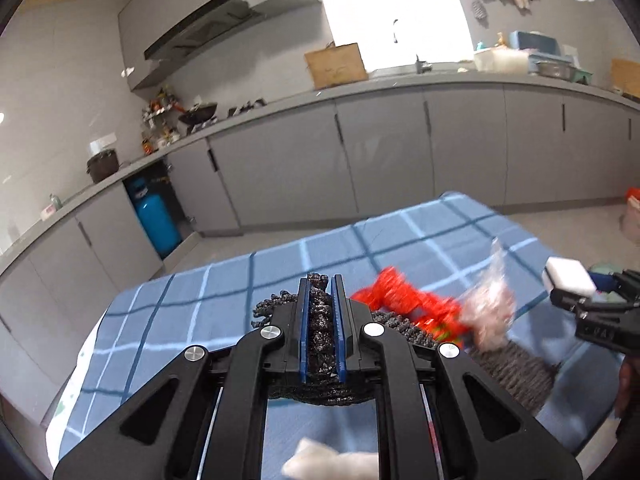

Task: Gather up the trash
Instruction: 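Grasp the black mesh net with the left tool while the right tool grasps the white sponge, then carry the net and sponge over the teal bucket and open both tools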

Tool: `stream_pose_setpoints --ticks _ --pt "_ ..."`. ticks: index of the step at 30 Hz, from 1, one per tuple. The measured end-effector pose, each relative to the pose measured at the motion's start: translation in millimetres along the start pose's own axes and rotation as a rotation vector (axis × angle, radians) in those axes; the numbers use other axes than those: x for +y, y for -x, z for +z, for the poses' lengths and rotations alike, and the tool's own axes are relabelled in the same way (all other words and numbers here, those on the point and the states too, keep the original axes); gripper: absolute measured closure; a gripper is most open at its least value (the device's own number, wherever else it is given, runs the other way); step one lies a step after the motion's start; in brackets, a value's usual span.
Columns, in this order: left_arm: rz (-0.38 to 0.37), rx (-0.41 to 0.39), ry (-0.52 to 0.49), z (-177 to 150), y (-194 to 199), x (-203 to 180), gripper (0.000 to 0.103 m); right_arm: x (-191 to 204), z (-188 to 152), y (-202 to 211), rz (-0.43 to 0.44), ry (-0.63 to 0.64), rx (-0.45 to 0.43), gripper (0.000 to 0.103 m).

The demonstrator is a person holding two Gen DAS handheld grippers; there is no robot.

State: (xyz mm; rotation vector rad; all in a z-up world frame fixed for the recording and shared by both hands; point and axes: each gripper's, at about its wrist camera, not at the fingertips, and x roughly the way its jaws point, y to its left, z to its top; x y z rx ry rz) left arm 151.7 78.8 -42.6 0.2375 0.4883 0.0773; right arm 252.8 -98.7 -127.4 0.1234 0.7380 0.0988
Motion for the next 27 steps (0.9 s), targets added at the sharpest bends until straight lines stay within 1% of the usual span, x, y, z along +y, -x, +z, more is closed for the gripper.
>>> stream_pose_setpoints --ticks 7,13,19,27 --pt "-0.089 -0.075 -0.048 29 3 -53 0.092 -34 1 17 -0.035 -0.048 -0.031 0.041" --pt "-0.179 -0.113 -0.104 45 7 -107 0.092 -77 -1 35 -0.083 -0.103 -0.063 0.041" --pt "-0.283 -0.134 -0.157 53 10 -161 0.092 -125 -9 49 -0.149 -0.158 -0.076 0.041" --pt "-0.411 -0.165 -0.22 58 13 -231 0.092 -187 -21 63 -0.239 -0.217 -0.07 0.041"
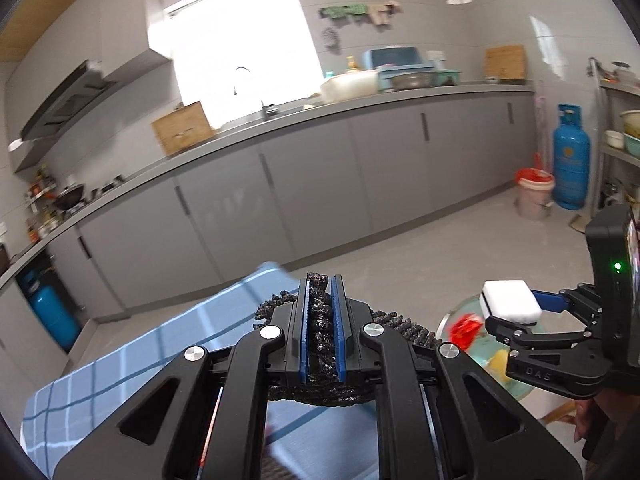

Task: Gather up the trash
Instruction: 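Carry the net and sponge over the teal bucket and open both tools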

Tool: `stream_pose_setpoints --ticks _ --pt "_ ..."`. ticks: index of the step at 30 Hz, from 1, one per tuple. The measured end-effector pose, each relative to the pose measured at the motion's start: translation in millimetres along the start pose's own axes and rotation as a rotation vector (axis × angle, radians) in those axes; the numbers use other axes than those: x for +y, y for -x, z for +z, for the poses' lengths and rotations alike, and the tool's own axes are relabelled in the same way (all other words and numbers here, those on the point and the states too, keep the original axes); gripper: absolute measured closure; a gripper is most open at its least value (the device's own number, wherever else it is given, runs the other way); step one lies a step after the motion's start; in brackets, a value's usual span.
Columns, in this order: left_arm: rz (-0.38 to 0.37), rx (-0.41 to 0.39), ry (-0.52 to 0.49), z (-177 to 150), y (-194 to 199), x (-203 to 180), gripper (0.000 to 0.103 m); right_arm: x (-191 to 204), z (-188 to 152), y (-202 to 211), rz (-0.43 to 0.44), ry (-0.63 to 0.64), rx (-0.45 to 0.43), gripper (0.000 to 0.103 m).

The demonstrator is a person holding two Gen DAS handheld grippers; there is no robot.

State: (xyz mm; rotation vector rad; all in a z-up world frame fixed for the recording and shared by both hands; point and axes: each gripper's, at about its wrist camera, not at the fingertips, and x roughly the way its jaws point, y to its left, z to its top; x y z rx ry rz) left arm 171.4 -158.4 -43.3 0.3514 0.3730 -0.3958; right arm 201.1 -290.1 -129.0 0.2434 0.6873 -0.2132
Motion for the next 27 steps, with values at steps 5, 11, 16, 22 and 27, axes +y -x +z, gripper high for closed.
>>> stream_pose_setpoints --ticks 5,11,16,22,27 --pt "-0.061 0.012 -0.021 1 -18 -34 0.092 -33 -2 -6 -0.044 -0.032 0.009 0.041" --pt "-0.122 0.029 -0.02 -1 -40 -62 0.092 -57 -2 -20 -0.071 -0.053 0.023 0.04" --pt "-0.162 0.067 -0.013 -5 -59 -79 0.092 -77 -5 -31 -0.083 -0.072 0.035 0.04" --pt "-0.225 0.119 -0.009 -18 -80 -103 0.088 -91 1 -51 -0.065 -0.076 0.025 0.037" --pt "-0.211 0.118 -0.034 -26 -92 -115 0.025 -109 4 -66 -0.072 -0.119 -0.008 0.018"
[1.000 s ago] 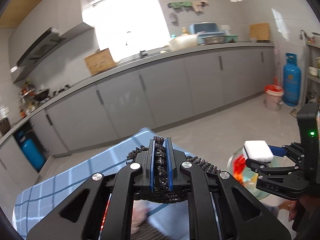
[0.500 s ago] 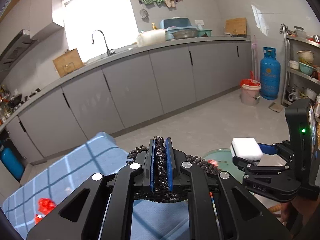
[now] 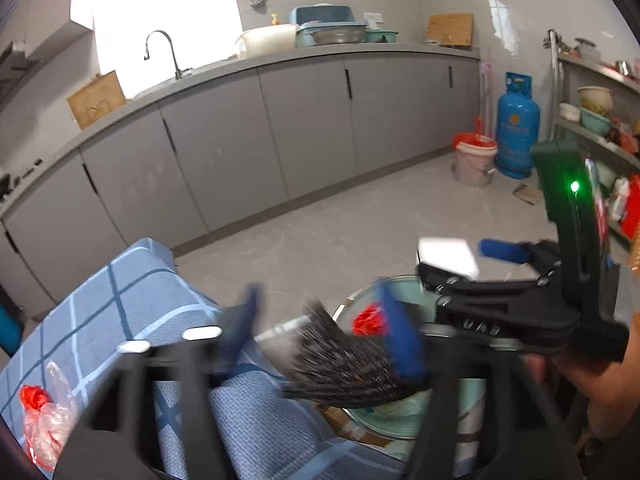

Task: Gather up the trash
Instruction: 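Carry the net and sponge over the teal bucket and open both tools, then move both tools back over the trash on the table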

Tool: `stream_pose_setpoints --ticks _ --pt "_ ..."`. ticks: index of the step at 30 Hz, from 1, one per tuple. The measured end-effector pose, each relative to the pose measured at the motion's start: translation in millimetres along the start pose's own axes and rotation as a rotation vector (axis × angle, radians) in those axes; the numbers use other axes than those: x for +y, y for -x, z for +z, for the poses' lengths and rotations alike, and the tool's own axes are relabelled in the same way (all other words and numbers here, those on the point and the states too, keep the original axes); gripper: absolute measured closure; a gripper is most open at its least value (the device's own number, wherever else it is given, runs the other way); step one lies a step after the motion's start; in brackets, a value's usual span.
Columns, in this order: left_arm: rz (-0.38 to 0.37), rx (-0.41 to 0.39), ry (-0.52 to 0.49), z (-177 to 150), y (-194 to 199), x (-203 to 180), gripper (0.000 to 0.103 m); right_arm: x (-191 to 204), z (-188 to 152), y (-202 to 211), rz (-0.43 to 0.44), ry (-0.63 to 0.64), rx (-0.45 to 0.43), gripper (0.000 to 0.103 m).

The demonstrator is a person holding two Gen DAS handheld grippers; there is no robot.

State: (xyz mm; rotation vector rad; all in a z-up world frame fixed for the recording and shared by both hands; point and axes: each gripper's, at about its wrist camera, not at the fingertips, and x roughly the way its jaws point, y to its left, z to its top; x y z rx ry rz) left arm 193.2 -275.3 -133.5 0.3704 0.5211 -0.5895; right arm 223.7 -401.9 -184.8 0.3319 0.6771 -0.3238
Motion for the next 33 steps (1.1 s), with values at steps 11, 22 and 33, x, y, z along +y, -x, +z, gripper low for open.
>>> stream_pose_setpoints --ticks 11,22,33 --pt "0.095 -0.009 0.011 -5 5 17 0.007 -19 -29 8 -0.022 -0.106 0.04 0.012" --pt "0.181 -0.036 0.04 -3 32 46 0.007 -1 -33 32 -0.017 -0.096 0.026 0.01" --pt "0.286 -0.017 0.097 -25 76 94 0.007 70 -37 46 0.085 0.008 0.038 0.01"
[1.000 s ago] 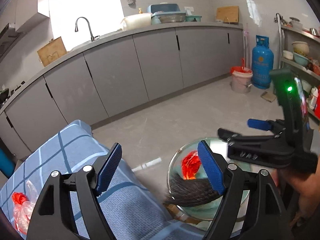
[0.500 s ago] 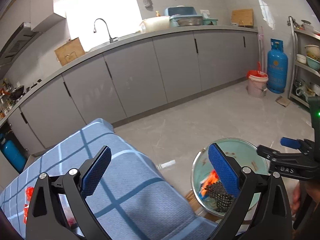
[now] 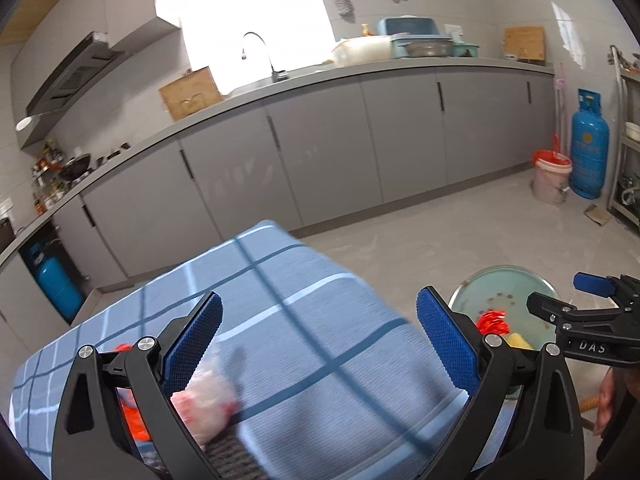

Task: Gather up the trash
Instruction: 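Move both tools back over the trash on the table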

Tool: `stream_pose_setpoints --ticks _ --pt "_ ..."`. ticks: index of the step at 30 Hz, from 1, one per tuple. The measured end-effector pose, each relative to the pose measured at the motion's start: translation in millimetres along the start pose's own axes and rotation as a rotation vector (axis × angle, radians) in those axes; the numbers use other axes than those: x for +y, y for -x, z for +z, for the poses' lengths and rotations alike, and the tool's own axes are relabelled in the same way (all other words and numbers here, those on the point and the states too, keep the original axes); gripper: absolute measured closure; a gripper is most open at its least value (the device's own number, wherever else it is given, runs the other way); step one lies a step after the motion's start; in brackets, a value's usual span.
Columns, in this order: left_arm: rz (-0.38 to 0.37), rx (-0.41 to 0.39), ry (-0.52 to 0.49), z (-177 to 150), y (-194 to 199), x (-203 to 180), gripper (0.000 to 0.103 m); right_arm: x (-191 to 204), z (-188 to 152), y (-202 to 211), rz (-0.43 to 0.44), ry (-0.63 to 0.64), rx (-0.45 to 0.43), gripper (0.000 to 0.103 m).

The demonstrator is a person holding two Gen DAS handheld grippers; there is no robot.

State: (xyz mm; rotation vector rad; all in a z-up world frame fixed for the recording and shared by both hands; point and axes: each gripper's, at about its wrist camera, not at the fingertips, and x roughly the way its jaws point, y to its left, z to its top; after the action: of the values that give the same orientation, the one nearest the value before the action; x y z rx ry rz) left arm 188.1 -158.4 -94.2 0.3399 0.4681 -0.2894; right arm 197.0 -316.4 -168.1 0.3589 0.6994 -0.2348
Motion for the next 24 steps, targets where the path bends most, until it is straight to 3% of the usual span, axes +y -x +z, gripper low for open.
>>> stream_pose_setpoints --ticks 14,24 --pt "0.211 0.044 0.069 -45 41 106 0.007 109 -12 9 0.136 0.157 0.028 0.01" --pt "0.321 0.103 0.168 -82 61 175 0.007 163 -27 14 0.191 0.244 0.058 0.01"
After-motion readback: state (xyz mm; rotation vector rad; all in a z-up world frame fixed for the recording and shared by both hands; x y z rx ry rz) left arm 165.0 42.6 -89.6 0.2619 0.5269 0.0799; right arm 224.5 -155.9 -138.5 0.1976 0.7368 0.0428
